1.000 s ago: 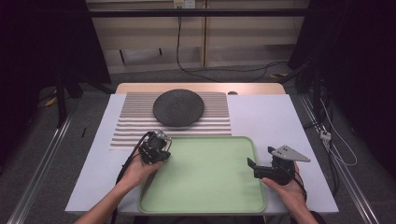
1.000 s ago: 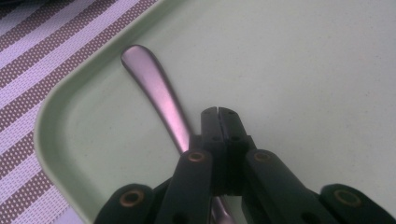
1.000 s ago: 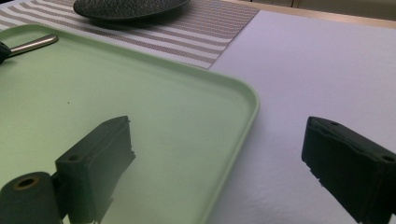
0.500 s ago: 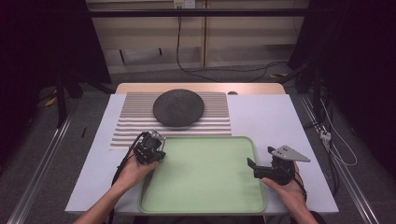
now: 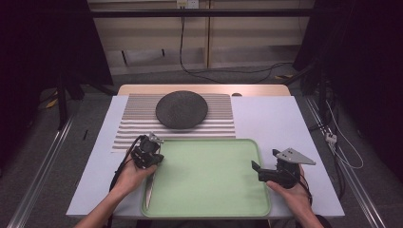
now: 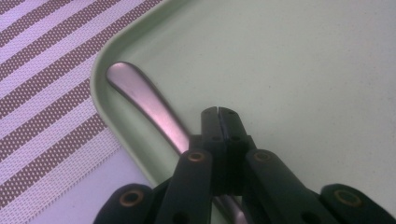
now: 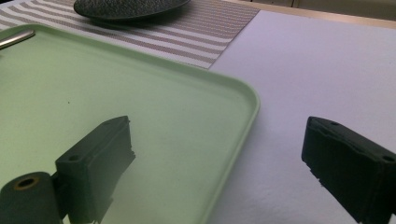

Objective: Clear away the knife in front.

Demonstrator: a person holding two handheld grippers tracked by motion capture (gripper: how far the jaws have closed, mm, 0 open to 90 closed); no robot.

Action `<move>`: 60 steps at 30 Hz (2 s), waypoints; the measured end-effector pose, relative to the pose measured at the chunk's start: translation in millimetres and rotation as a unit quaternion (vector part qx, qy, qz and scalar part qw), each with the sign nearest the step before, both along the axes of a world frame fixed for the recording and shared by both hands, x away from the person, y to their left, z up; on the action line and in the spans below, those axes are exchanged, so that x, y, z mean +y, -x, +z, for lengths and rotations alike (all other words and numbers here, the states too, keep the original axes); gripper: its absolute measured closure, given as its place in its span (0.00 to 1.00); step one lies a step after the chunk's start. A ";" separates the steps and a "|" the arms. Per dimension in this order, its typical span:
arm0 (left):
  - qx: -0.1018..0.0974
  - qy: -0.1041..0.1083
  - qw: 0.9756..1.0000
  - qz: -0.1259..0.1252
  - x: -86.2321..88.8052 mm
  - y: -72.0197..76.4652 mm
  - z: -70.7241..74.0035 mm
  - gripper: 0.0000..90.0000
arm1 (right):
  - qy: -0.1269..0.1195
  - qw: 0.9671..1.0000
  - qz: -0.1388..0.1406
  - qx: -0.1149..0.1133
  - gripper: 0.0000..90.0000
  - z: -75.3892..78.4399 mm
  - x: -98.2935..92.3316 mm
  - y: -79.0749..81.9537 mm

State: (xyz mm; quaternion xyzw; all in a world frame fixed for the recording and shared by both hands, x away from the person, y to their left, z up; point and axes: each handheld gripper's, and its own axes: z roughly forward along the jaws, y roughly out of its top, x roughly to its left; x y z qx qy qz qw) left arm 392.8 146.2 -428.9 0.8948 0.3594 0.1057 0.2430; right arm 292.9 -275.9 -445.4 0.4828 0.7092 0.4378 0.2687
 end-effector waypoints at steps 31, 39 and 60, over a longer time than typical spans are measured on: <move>-0.096 0.141 0.985 0.019 34.6 24.1 24.1 0.10 | -0.001 1.000 -0.001 0.000 0.09 -0.2 -0.3 -0.6; -0.108 0.157 0.981 0.045 47.6 42.0 25.9 0.09 | -0.001 1.000 -0.002 0.001 0.09 -0.3 -0.5 -0.8; -0.112 0.167 0.975 0.099 83.7 68.9 0.7 0.07 | -0.001 1.000 -0.004 0.002 0.09 -0.3 -0.2 -1.7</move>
